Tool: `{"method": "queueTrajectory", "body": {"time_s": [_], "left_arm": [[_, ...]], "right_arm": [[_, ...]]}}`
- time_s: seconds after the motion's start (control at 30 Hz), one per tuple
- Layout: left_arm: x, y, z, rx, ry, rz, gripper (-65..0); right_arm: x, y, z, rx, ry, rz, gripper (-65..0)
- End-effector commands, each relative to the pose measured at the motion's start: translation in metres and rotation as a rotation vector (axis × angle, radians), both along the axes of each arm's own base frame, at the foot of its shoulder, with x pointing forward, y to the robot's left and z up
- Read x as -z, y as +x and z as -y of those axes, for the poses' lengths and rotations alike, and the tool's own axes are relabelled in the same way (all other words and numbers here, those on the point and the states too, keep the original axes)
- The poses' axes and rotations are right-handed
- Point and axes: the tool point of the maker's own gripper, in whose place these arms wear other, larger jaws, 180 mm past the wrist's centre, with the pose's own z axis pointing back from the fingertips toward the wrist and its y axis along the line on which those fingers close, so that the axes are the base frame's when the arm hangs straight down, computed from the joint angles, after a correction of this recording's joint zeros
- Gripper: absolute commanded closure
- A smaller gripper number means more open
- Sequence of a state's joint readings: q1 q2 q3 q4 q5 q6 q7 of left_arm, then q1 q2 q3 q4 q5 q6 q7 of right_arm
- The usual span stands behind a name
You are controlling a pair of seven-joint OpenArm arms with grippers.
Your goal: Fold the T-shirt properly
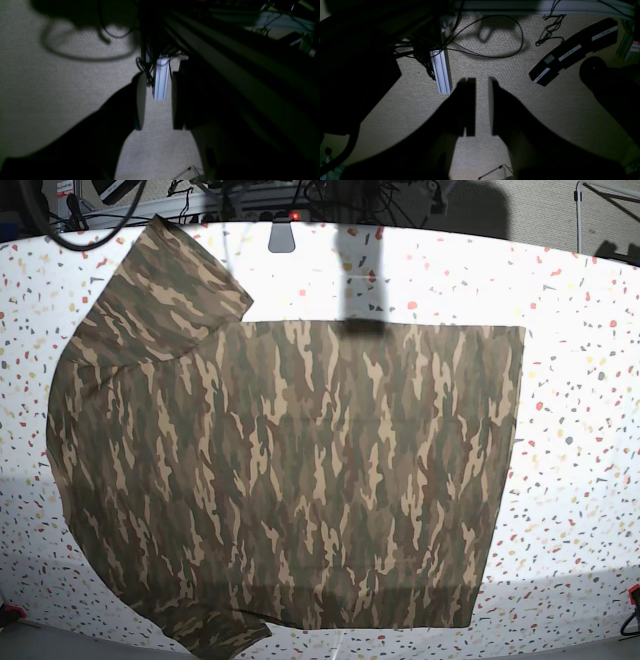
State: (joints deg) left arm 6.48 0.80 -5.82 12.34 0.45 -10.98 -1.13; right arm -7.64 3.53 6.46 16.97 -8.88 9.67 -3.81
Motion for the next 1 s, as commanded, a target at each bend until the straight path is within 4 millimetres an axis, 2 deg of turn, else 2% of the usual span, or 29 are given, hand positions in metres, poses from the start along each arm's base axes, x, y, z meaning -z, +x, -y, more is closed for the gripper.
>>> {"method": "queueTrajectory", "body": {"time_s": [0.0,0.47,0.83,0.97], "left_arm": [[0.000,-0.002,0.003,0.003,-0.011,-0.002,-17.6],[0.000,-0.001,0.003,0.002,-0.010,0.002,-17.6],[-0.001,-0.001,0.003,0.002,-0.011,0.002,-17.6],[-0.001,-0.001,0.003,0.005,-0.010,0.004,-17.6]], "right_arm": [[0.000,0.002,0.003,0.002,0.001,0.012,-10.0],[-0.003,0.002,0.035,-0.013,-0.041,0.009,-10.0],[-0.003,-0.001,0.032,-0.044,-0.007,0.000,-10.0],[-0.003,-0.007,0.024,-0.102,0.039,-0.019,-10.0]]}}
